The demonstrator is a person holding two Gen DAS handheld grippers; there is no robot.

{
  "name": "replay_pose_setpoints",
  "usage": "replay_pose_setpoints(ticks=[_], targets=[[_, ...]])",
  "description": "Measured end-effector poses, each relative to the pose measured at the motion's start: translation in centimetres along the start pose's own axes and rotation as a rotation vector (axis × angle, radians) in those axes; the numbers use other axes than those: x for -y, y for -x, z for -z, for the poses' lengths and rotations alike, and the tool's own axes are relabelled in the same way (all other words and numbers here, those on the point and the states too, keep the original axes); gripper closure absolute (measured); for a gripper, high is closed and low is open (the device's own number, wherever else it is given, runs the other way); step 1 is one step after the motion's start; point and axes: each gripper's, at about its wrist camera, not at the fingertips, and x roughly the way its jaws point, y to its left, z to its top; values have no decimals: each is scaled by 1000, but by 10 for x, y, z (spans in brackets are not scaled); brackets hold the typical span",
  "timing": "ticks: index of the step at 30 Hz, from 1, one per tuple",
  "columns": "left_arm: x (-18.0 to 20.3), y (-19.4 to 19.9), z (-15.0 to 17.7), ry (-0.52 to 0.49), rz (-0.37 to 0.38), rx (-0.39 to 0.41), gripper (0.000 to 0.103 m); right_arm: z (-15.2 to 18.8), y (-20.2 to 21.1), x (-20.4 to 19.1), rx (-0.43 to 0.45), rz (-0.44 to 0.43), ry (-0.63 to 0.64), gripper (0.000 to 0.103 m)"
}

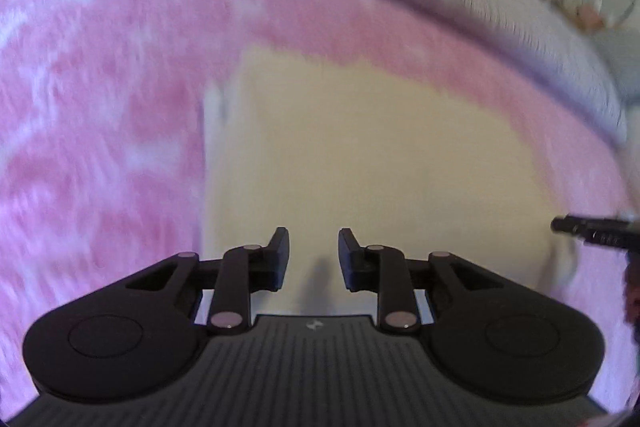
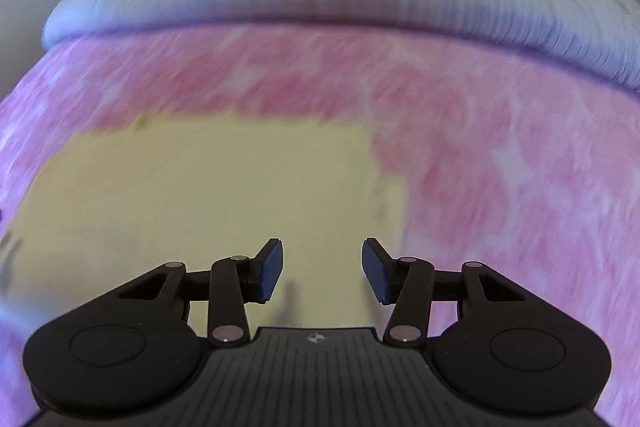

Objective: Fold clothes

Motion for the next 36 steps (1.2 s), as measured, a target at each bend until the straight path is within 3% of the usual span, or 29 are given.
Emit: replay_pose_setpoints(ticks=[1,4,5,8,11,15,20,24,30,36], targets=[[-2,-7,9,1,-16,-24,85,10,4,-5,-12,-1,10,57],[-23,-6,9,128,-3,-22,92,34,11,-10,-37,-12,8,56],[-21,-1,4,111,-21,-20,93,31,15,-8,-37,-7,-12,56],[-14,10,1,71,-47,-13,80,23,34,-11,-13,13,-25,57],[-14,-7,8,67,-73,-96,79,26,48,-14,10,-25,-74,56],[2,-4,-3,73,-151,-126,79,41,16,-23,-160,34,-99,53],[41,33,-10,27,-228,-143,79,28,48,-45,-151,50,-134,49],[76,75,-4,10,-240,-135,69,20,92,-66,-148,28,-135,37],[121,136,19,-13,-250,-117,64,28,160,-88,-152,-8,-71,16],[152,177,43,-46,-275,-111,61,39,201,-92,-156,-1,-33,15]])
